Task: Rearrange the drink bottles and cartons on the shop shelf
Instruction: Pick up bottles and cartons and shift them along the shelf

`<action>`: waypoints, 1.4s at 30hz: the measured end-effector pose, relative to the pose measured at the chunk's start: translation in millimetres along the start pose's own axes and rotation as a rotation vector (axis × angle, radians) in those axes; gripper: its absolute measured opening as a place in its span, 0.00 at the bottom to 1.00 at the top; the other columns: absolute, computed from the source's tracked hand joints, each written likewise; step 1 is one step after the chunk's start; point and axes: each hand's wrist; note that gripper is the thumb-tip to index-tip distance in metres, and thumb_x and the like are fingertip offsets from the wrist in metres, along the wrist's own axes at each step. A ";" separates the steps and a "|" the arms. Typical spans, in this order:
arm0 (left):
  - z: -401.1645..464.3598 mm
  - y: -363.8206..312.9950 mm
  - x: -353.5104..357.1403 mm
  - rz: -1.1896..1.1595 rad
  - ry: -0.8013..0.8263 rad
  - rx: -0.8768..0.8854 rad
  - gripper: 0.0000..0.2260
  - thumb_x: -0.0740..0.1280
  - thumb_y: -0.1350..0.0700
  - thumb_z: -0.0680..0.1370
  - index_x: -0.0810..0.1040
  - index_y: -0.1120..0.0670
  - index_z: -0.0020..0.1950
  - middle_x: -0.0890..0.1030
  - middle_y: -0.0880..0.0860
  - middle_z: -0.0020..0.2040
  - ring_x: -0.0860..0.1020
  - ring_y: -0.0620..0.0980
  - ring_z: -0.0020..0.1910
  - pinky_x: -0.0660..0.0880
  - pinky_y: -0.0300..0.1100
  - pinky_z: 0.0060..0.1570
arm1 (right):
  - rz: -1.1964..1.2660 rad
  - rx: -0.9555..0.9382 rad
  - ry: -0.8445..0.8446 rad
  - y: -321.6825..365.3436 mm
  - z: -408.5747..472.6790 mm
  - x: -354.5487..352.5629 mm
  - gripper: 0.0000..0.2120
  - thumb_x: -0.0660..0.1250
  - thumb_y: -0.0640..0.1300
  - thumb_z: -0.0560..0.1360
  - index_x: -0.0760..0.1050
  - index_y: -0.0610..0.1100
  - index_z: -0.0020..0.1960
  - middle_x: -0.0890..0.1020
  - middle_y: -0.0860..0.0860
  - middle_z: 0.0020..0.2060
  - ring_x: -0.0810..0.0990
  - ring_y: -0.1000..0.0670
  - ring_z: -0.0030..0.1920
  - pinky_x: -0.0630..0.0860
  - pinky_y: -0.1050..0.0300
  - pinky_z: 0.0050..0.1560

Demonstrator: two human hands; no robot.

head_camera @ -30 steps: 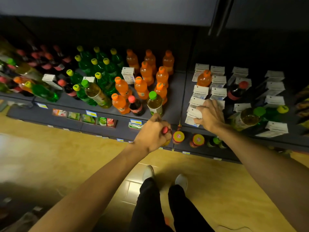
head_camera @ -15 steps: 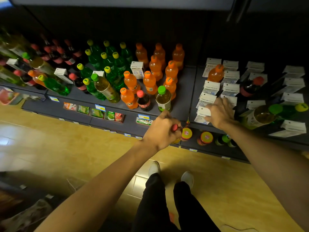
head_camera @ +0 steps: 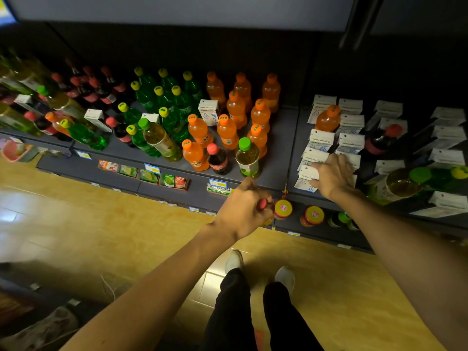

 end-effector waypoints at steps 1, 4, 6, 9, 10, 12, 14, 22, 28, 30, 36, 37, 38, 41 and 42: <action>-0.2 -0.4 0.3 -0.002 0.001 -0.003 0.10 0.70 0.57 0.73 0.81 0.55 0.54 0.67 0.48 0.49 0.74 0.51 0.50 0.72 0.40 0.50 | 0.005 0.000 -0.002 -0.3 -0.2 1.0 0.25 0.69 0.56 0.72 0.71 0.52 0.67 0.71 0.41 0.59 0.66 0.41 0.60 0.67 0.48 0.60; -0.2 -0.6 1.3 -0.005 -0.008 -0.006 0.10 0.70 0.57 0.73 0.81 0.55 0.54 0.67 0.48 0.49 0.73 0.50 0.50 0.70 0.37 0.49 | 0.009 0.007 -0.003 -1.5 -1.9 3.0 0.25 0.68 0.56 0.73 0.69 0.52 0.68 0.72 0.41 0.60 0.66 0.40 0.60 0.66 0.47 0.60; -0.4 -0.4 2.2 -0.004 -0.009 -0.009 0.10 0.70 0.57 0.73 0.81 0.55 0.54 0.68 0.48 0.48 0.72 0.49 0.51 0.69 0.36 0.49 | 0.026 0.009 0.000 -1.5 -3.9 2.1 0.26 0.68 0.56 0.73 0.68 0.52 0.69 0.72 0.40 0.61 0.66 0.40 0.61 0.66 0.47 0.60; -1.6 0.1 3.1 -0.001 -0.025 0.007 0.09 0.69 0.57 0.73 0.81 0.54 0.53 0.70 0.49 0.48 0.71 0.49 0.53 0.70 0.37 0.48 | 0.058 -0.003 -0.007 0.0 -8.3 -2.3 0.27 0.69 0.56 0.72 0.68 0.51 0.68 0.73 0.40 0.60 0.67 0.40 0.61 0.67 0.47 0.60; -2.8 0.3 2.6 -0.001 -0.032 0.011 0.10 0.69 0.57 0.73 0.81 0.54 0.53 0.72 0.50 0.48 0.71 0.49 0.53 0.70 0.37 0.49 | 0.064 -0.008 -0.012 0.8 -10.9 -4.3 0.27 0.69 0.56 0.72 0.67 0.50 0.68 0.73 0.40 0.60 0.67 0.40 0.61 0.68 0.47 0.59; -6.5 -0.4 0.7 -0.008 -0.048 0.008 0.10 0.70 0.57 0.73 0.81 0.55 0.53 0.73 0.52 0.49 0.71 0.49 0.53 0.72 0.41 0.50 | 0.086 -0.026 -0.031 2.8 -17.1 -8.8 0.26 0.68 0.55 0.73 0.67 0.50 0.68 0.73 0.41 0.61 0.66 0.40 0.61 0.68 0.47 0.59; -11.4 -0.7 -2.4 -0.025 -0.088 -0.006 0.10 0.70 0.57 0.72 0.82 0.55 0.53 0.74 0.54 0.50 0.71 0.50 0.54 0.73 0.43 0.51 | 0.154 -0.045 -0.072 5.0 -24.0 -14.4 0.24 0.68 0.52 0.74 0.68 0.48 0.68 0.73 0.40 0.61 0.66 0.40 0.60 0.67 0.47 0.59; -33.0 1.9 -33.1 0.007 -0.154 -0.059 0.11 0.70 0.57 0.72 0.82 0.56 0.53 0.74 0.57 0.51 0.71 0.51 0.52 0.72 0.43 0.48 | 0.437 -0.184 -0.360 37.3 -64.3 -44.8 0.09 0.70 0.43 0.72 0.79 0.42 0.51 0.80 0.40 0.43 0.74 0.37 0.49 0.72 0.46 0.48; -53.9 34.5 -66.5 -0.047 -0.256 -0.122 0.09 0.71 0.55 0.69 0.82 0.55 0.48 0.74 0.55 0.48 0.75 0.55 0.49 0.75 0.48 0.49 | 0.672 -0.499 -0.553 124.7 -104.9 -101.3 0.07 0.64 0.47 0.75 0.79 0.45 0.46 0.72 0.53 0.32 0.71 0.48 0.38 0.67 0.55 0.39; -65.4 49.5 -88.0 -0.070 -0.313 -0.147 0.09 0.72 0.54 0.68 0.82 0.55 0.46 0.74 0.54 0.47 0.76 0.56 0.47 0.75 0.47 0.47 | 0.722 -0.552 -0.583 164.0 -102.1 -130.3 0.04 0.67 0.45 0.75 0.79 0.45 0.45 0.72 0.52 0.32 0.71 0.48 0.38 0.67 0.54 0.41; -121.2 124.4 -160.1 -0.055 -0.460 -0.188 0.09 0.71 0.55 0.69 0.82 0.56 0.47 0.73 0.55 0.43 0.74 0.56 0.43 0.70 0.41 0.42 | 0.813 -0.621 -0.595 286.5 -88.8 -192.3 0.06 0.66 0.46 0.74 0.78 0.45 0.42 0.74 0.50 0.29 0.73 0.48 0.36 0.68 0.56 0.42; -133.8 139.5 -172.4 -0.044 -0.484 -0.207 0.10 0.70 0.54 0.69 0.81 0.56 0.48 0.73 0.55 0.43 0.75 0.56 0.43 0.69 0.41 0.42 | 0.815 -0.638 -0.599 308.3 -89.1 -197.6 0.05 0.67 0.45 0.74 0.78 0.44 0.42 0.73 0.50 0.28 0.73 0.48 0.34 0.69 0.55 0.41; -146.3 155.7 -184.0 -0.029 -0.502 -0.230 0.12 0.69 0.53 0.69 0.81 0.56 0.49 0.74 0.55 0.43 0.75 0.56 0.44 0.69 0.42 0.42 | 0.820 -0.656 -0.599 330.6 -89.3 -201.2 0.04 0.68 0.43 0.74 0.78 0.44 0.41 0.72 0.50 0.27 0.72 0.48 0.33 0.70 0.54 0.41; -188.0 205.3 -216.8 0.017 -0.529 -0.307 0.17 0.64 0.47 0.69 0.79 0.56 0.52 0.75 0.56 0.45 0.75 0.58 0.45 0.73 0.47 0.44 | 0.849 -0.704 -0.570 399.9 -95.8 -208.0 0.05 0.69 0.40 0.73 0.78 0.41 0.39 0.71 0.47 0.26 0.70 0.48 0.30 0.69 0.59 0.42; -202.5 220.5 -226.7 0.027 -0.545 -0.330 0.20 0.62 0.44 0.68 0.78 0.56 0.51 0.75 0.56 0.46 0.75 0.58 0.46 0.74 0.49 0.45 | 0.856 -0.725 -0.557 422.5 -97.9 -208.8 0.05 0.69 0.40 0.73 0.78 0.41 0.39 0.72 0.47 0.25 0.70 0.49 0.30 0.67 0.59 0.40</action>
Point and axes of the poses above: each hand's wrist, its own z-axis towards the middle knuckle, its own x-axis out of the palm, y = z × x
